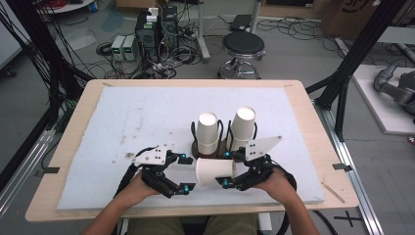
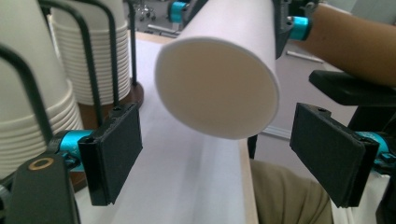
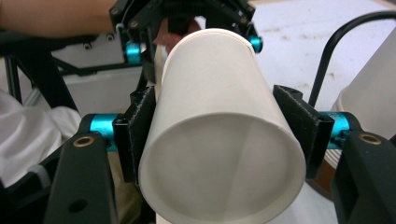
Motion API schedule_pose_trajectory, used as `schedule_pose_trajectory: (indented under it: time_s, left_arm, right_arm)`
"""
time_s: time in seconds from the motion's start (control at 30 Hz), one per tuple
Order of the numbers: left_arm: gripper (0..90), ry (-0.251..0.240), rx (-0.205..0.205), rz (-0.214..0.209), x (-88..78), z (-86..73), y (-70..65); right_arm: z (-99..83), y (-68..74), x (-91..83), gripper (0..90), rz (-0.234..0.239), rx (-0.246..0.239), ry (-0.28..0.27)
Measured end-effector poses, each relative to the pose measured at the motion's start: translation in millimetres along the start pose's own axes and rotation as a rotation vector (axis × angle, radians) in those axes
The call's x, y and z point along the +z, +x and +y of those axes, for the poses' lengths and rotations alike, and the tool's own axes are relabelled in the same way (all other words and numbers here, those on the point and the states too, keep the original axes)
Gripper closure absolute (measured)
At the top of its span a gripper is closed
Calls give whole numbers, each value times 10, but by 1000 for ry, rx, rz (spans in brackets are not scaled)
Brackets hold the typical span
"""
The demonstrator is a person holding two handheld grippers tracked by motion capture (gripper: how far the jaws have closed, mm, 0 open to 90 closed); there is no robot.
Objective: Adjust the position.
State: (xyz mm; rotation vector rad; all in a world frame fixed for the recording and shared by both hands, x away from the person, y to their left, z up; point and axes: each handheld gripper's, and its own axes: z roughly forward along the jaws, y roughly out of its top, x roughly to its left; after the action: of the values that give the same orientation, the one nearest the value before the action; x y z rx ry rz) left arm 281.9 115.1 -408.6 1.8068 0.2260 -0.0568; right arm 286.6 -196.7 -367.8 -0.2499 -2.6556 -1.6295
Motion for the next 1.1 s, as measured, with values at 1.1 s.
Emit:
schedule_pose_trajectory:
  time_s: [1.1]
  left_arm:
    - [184, -150, -28, -89, 121, 134, -38]
  right_arm:
    - [-1, 37, 14, 348, 76, 11, -121]
